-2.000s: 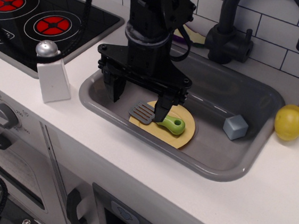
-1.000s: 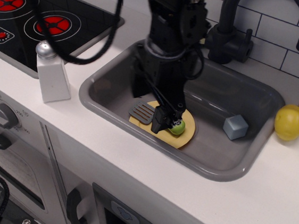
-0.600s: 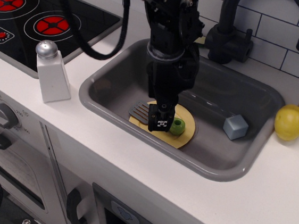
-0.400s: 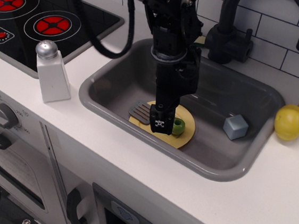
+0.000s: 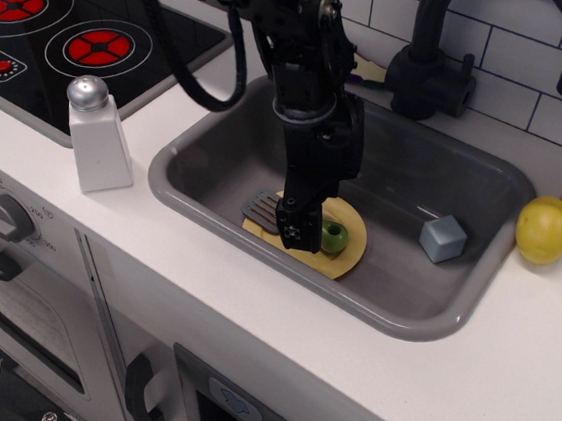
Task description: Take spatula off plate sink
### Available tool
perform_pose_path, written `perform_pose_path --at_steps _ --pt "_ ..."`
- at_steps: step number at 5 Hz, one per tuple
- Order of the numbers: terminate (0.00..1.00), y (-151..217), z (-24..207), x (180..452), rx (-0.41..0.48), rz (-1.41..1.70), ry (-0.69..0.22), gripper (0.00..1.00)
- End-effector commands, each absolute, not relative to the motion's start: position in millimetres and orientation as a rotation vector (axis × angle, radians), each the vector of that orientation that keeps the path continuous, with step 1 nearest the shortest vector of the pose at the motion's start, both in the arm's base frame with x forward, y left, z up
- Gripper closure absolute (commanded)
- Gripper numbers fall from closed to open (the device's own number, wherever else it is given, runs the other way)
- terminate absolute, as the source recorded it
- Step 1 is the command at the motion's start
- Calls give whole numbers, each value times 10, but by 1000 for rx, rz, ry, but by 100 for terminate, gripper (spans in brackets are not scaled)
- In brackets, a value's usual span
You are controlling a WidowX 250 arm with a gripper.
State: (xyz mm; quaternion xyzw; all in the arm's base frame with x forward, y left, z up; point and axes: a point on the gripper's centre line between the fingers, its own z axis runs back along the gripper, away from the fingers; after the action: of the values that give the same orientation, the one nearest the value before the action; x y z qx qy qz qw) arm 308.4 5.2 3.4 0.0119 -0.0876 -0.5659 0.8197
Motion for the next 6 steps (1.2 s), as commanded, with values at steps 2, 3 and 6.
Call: perform_pose_path --at_steps 2,3,6 --pt "0 -15 -69 3131 67 -1206 -172 0" --pt "0 -28 -83 3119 39 -1199 -161 0" --pt "0 39 92 3218 118 -1100 -162 100"
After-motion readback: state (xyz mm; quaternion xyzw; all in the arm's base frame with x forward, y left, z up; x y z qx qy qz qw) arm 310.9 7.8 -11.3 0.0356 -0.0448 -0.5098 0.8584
